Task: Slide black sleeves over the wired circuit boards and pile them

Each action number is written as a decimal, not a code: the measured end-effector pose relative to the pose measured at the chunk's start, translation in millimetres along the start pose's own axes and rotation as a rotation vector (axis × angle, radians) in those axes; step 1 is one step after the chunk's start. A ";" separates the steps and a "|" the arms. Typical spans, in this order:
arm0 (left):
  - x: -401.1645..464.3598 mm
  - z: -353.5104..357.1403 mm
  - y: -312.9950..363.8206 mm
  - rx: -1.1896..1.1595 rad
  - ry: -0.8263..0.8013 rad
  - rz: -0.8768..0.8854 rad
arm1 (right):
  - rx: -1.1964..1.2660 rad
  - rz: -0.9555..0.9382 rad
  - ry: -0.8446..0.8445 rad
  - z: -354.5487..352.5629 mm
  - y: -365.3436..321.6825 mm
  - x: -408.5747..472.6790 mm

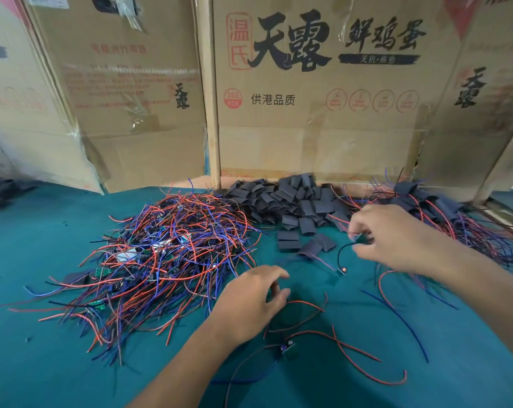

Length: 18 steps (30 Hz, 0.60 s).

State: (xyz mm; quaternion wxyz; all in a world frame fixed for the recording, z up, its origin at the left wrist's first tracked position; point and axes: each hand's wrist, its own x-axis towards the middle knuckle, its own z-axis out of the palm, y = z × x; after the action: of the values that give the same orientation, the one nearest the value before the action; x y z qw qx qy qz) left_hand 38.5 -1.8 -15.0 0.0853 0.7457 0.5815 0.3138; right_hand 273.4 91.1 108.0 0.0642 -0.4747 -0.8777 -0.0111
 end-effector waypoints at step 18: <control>5.1 -9.4 6.3 -0.643 0.115 -0.273 | 1.206 -0.178 0.030 -12.4 -89.6 36.0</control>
State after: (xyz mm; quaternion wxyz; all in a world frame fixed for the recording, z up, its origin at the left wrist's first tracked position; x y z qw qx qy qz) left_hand 39.0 -1.3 -2.7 0.3237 0.5774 0.5511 0.5080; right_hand 180.4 70.9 128.5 0.3331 -0.2791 -0.7645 0.4761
